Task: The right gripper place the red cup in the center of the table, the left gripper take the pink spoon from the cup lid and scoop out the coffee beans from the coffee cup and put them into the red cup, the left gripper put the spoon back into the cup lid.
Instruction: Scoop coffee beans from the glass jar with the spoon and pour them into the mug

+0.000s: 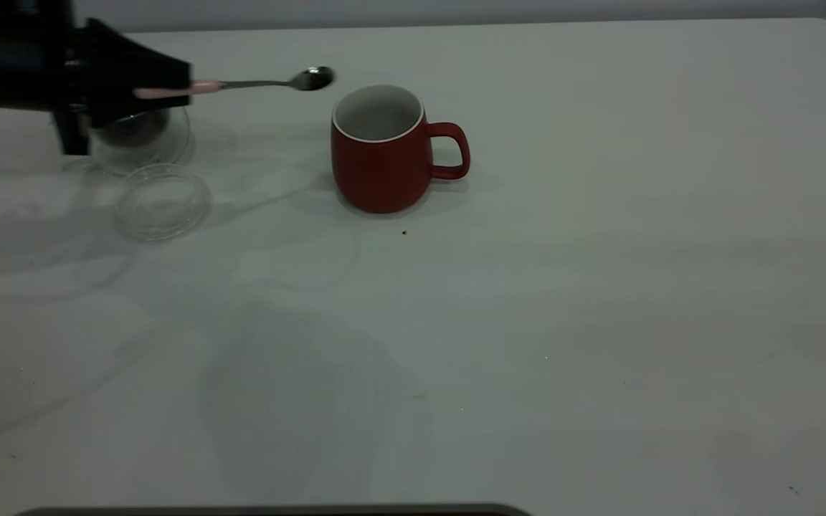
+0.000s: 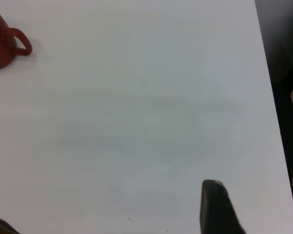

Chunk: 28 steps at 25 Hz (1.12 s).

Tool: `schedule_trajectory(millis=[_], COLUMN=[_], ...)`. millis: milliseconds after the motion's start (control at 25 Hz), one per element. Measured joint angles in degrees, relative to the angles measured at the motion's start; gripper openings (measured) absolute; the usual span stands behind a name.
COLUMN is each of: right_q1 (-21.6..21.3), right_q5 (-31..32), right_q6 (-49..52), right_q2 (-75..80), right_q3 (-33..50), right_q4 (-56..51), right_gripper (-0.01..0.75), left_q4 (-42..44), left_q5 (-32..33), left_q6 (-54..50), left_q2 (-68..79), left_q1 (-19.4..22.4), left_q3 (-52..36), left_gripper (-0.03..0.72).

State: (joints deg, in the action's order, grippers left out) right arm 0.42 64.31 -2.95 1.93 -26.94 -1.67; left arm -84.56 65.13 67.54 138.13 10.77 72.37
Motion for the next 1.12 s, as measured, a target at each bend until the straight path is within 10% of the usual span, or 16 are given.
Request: schedule_trajectory(millis=[1120], right_q1=[0.00], right_q5=[0.00], right_q6=[0.00], right_q2=[0.00], right_q3=[0.00], right_q4=[0.00], right_gripper=[0.414], left_q4=[-8.61], left_q5=[-13.21], left_q6=[38.47], left_q2=[0.01], left_q1=[-7.75], left_q3=[0.00], left_gripper=[0.119])
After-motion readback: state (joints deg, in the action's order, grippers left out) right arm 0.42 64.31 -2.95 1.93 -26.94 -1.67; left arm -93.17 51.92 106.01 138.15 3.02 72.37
